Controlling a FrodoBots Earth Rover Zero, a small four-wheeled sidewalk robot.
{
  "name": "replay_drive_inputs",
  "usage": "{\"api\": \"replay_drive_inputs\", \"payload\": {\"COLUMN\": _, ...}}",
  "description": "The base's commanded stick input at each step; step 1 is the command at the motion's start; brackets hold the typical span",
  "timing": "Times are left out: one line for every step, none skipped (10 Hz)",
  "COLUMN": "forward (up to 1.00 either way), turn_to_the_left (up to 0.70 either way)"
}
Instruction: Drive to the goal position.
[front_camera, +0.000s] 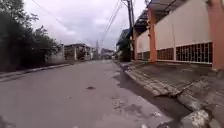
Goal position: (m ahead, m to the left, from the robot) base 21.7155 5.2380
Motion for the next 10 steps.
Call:
{"api": "replay_drive_inputs", "payload": {"forward": 1.00, "turn_to_the_left": 0.00}}
{"api": "replay_drive_inputs", "payload": {"forward": 1.00, "turn_to_the_left": 0.00}}
{"api": "replay_drive_inputs", "payload": {"forward": 1.00, "turn_to_the_left": 0.00}}
{"api": "replay_drive_inputs", "payload": {"forward": 1.00, "turn_to_the_left": 0.00}}
{"api": "replay_drive_inputs", "payload": {"forward": 1.00, "turn_to_the_left": 0.00}}
{"api": "replay_drive_inputs", "payload": {"forward": 1.00, "turn_to_the_left": 0.00}}
{"api": "replay_drive_inputs", "payload": {"forward": 1.00, "turn_to_the_left": 0.00}}
{"api": "replay_drive_inputs", "payload": {"forward": 1.00, "turn_to_the_left": -0.08}}
{"api": "replay_drive_inputs", "payload": {"forward": 1.00, "turn_to_the_left": -0.03}}
{"api": "replay_drive_inputs", "payload": {"forward": 1.00, "turn_to_the_left": 0.00}}
